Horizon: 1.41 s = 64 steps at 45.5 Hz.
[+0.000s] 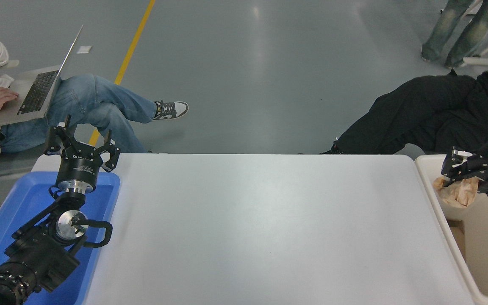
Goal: Pick up paper ball place in dustbin
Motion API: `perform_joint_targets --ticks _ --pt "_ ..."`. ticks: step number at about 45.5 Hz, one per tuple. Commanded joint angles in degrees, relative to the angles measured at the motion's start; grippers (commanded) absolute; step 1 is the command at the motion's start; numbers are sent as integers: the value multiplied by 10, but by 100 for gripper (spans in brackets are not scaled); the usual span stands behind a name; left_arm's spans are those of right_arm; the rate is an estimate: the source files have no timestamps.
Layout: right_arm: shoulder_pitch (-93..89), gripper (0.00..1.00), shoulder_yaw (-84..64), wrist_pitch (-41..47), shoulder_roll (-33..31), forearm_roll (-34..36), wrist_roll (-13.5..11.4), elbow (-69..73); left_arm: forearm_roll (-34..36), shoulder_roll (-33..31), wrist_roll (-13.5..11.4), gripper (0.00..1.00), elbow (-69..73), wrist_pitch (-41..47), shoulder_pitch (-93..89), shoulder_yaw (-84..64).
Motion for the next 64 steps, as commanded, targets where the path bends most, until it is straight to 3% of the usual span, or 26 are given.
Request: perform_joint_targets --ticks 1,18,29,40,50,64 --pt "141 0 -33 12 9 1 0 41 0 -1 0 99 0 0 0 0" --pt "85 0 -81 12 7 7 0 -17 0 -1 0 99 0 0 0 0" --pt "-76 0 -73 12 -89 45 2 -143 0 0 0 99 0 0 -1 0" --pt "-333 0 11 -204 -95 45 2 -248 0 0 0 99 0 0 0 0" --pt "-607 0 189 -399 -31 45 3 -374 0 0 0 99 0 0 0 0" --pt "-777 0 278 -437 97 44 6 -609 0 0 0 99 0 0 0 0"
